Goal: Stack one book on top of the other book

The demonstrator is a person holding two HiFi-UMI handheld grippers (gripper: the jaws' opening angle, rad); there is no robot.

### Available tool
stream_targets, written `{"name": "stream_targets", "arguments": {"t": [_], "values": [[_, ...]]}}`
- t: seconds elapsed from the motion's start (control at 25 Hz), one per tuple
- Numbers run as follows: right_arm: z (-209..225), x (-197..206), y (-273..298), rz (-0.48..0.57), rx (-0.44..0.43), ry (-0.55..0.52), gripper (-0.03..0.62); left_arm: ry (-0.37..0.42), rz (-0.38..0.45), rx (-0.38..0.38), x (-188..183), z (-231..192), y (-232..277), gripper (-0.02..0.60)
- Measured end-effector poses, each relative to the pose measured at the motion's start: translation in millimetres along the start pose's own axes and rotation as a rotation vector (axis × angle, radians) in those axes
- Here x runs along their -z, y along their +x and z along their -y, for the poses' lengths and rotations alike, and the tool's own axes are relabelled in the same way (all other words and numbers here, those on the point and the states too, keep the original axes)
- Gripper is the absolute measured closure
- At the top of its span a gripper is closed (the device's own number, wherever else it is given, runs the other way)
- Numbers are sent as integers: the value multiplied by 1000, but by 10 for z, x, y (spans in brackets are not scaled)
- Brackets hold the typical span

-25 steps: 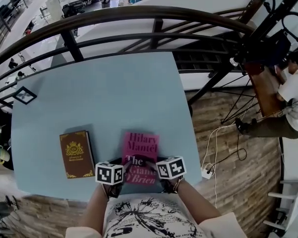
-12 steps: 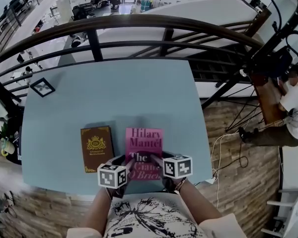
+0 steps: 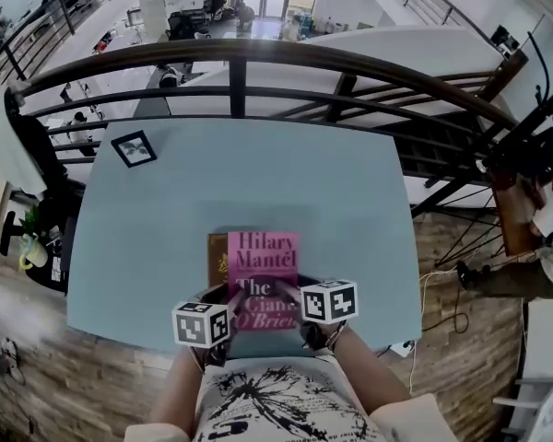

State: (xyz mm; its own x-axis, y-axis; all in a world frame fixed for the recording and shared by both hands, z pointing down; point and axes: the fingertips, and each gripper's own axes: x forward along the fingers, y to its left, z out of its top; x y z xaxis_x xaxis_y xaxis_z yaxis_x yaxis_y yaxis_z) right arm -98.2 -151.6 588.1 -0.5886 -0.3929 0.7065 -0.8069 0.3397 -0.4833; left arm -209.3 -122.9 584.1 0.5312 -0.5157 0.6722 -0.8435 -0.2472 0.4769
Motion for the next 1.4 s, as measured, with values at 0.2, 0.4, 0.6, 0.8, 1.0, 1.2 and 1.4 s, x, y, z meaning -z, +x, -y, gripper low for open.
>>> {"name": "stream_targets", "arguments": {"t": [0.2, 0.4, 0.6, 0.8, 1.0, 1.2, 1.4], "values": [[-376, -3, 300, -16, -14, 36, 414, -1, 2, -25, -54, -397, -259, 422], [-457, 14, 550, -33, 8, 54, 414, -15, -24, -39, -16, -658, -249, 422], [-422, 16, 704, -41, 52, 41, 413, -26, -51, -41, 19, -810, -140, 422], [-339, 44, 815, -56, 68, 65, 411, -44, -67, -39, 31, -895, -53, 422], [-267, 55, 894, -59, 75, 76, 404, -45, -71, -45, 12, -943, 11, 422], [-235, 47, 920, -61, 73, 59, 395, -50, -57, -32, 15, -943, 40, 420], [-209, 2, 879, -66, 149, -54, 359, -37, -55, -34, 5, -938, 25, 422]]}}
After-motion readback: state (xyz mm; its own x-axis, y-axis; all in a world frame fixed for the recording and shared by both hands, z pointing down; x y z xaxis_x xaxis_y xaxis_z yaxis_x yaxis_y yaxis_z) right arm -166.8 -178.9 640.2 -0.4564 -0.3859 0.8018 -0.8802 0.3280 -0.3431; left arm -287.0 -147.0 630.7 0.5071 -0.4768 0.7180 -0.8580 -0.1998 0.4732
